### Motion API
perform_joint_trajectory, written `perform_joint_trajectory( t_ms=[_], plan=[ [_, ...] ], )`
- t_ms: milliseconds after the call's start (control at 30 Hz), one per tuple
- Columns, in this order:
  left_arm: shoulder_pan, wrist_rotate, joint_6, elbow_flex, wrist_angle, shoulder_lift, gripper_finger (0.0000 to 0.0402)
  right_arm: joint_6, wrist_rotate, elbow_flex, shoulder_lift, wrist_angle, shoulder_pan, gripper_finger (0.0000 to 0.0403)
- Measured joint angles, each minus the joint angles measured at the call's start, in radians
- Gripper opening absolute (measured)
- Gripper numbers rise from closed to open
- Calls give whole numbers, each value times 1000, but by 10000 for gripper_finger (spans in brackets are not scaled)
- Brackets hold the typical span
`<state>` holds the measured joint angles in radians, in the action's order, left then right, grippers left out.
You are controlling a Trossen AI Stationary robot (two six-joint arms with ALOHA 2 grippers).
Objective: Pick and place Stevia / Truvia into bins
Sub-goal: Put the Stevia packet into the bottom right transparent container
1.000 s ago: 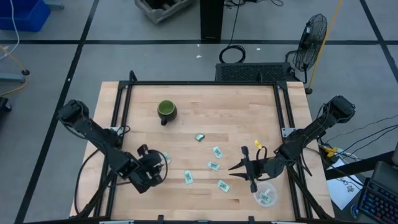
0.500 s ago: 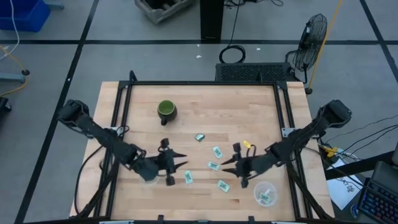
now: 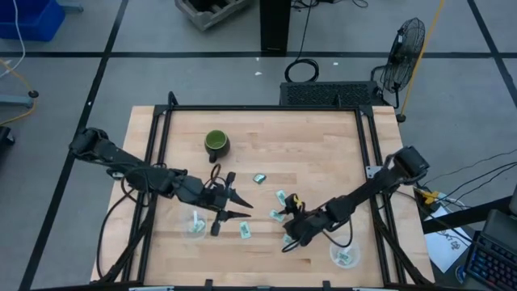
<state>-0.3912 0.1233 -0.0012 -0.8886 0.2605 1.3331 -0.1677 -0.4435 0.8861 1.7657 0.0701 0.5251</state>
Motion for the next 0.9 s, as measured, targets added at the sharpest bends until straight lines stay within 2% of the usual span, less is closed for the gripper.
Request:
perform_joint_trajectory(
  t_ms=[400,633,900],
  plan=[
    [-10,1,-13,0,-15,0,120,64,6,24,38,-69,-26,206],
    [-10,8,-15,0,-15,0,120,74,60,25,40,-78,-56,181],
    [-10,8,-20,0,-16,0,120,103,57,25,50,-82,-59,126]
  ],
)
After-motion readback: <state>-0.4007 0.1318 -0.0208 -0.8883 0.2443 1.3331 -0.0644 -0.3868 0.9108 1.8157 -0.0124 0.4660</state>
